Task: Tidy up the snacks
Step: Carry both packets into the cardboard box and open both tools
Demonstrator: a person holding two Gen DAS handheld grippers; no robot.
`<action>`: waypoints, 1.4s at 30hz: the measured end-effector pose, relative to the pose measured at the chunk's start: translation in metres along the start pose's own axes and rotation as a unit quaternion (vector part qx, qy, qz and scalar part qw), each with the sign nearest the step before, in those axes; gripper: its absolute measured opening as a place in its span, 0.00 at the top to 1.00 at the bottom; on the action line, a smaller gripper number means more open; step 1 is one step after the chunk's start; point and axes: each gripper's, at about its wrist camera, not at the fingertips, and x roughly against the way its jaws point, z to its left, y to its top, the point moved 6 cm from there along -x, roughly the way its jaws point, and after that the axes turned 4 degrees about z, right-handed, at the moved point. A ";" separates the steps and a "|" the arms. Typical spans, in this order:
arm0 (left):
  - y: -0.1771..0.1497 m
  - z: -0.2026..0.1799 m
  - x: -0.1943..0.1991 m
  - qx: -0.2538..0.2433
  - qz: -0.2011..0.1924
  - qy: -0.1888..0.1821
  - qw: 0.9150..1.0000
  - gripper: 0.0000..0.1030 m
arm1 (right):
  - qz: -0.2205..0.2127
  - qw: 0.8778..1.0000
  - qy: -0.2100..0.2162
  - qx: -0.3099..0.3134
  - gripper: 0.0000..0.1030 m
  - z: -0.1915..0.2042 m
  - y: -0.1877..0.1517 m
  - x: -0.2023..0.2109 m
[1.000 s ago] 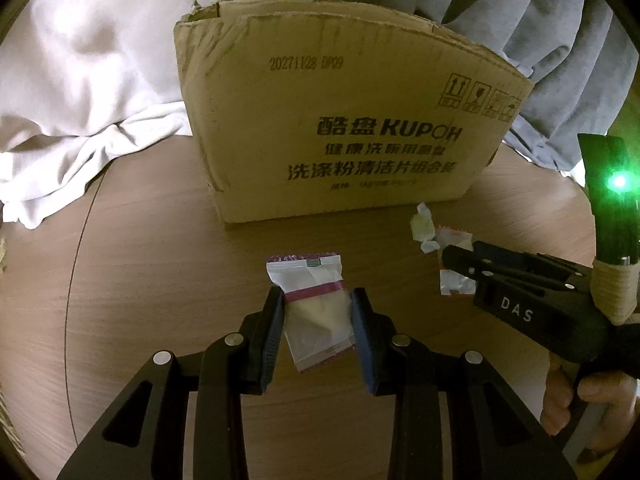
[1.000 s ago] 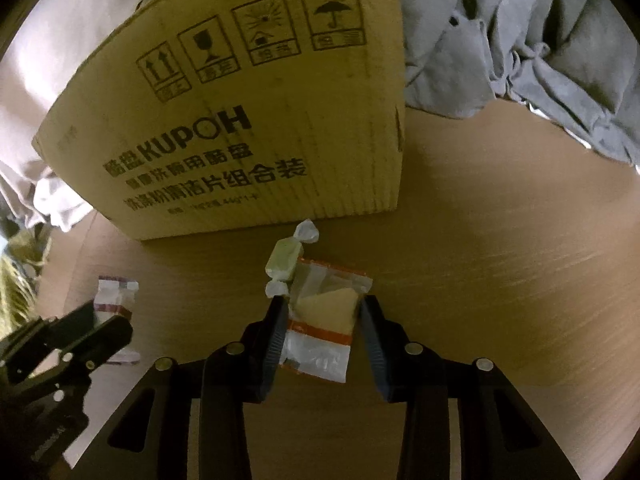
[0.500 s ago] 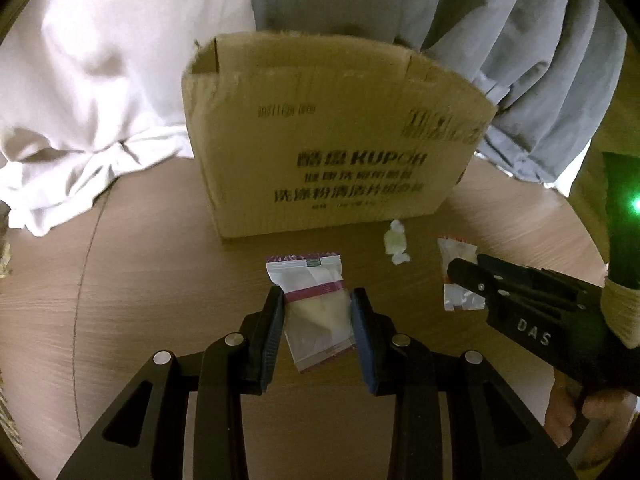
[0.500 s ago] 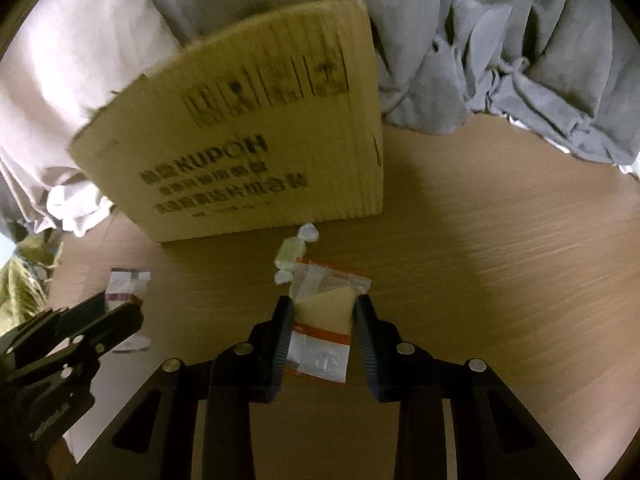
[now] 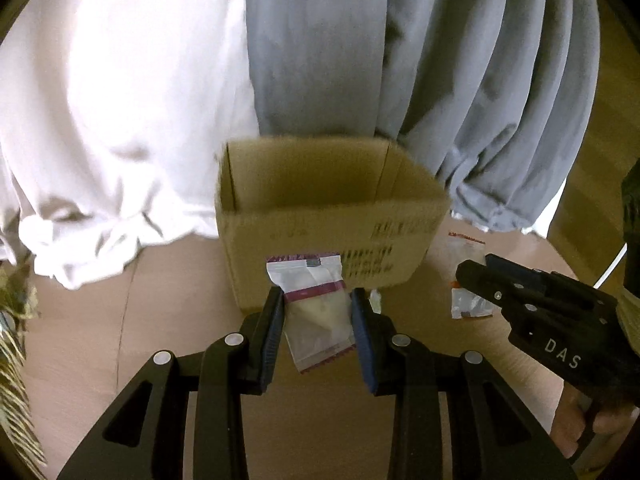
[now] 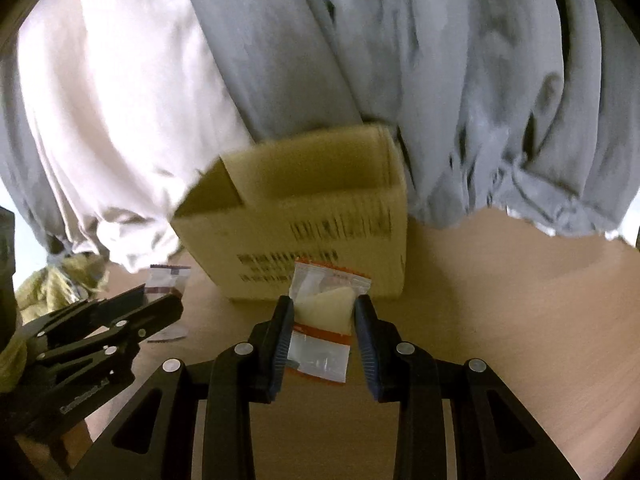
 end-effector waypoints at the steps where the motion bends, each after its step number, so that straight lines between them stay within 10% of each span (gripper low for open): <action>1: 0.005 0.000 0.004 -0.001 -0.008 -0.001 1.000 0.68 | -0.008 1.000 0.001 0.002 0.68 0.003 0.004 0.005; 23: 0.091 0.003 0.040 -0.038 -0.104 0.008 0.994 0.68 | -0.113 0.993 0.026 0.034 0.68 0.040 0.100 0.053; 42: 0.144 0.012 -0.037 -0.045 -0.059 -0.001 0.997 0.63 | -0.071 0.996 0.027 0.043 0.68 0.023 0.149 -0.021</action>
